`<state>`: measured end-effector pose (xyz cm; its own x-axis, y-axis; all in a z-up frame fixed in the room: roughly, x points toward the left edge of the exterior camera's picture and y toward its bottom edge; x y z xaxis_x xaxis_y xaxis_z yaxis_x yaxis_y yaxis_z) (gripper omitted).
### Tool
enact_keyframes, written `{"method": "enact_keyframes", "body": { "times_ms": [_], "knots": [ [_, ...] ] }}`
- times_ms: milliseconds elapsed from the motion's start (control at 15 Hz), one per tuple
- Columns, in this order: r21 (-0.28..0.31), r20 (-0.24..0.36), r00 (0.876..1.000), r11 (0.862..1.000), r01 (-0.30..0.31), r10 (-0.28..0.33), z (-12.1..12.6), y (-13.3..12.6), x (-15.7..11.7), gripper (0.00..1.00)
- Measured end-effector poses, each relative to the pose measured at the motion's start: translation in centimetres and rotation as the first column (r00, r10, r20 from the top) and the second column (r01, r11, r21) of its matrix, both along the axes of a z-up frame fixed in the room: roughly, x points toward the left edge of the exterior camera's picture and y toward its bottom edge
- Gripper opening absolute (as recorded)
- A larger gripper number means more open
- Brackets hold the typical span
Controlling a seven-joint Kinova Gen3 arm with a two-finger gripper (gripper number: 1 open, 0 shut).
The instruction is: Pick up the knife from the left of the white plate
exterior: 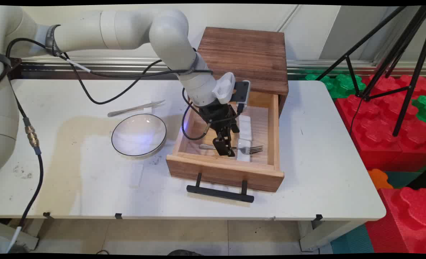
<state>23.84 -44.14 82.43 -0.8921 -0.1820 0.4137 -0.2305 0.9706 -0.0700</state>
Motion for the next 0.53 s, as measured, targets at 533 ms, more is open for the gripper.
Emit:
{"method": "enact_keyframes", "body": {
  "times_ms": [533],
  "knots": [
    [-0.049, -0.072, 0.996, 0.997, -0.057, 0.054, 4.7, 0.2, 2.4, 1.0]
  ]
}}
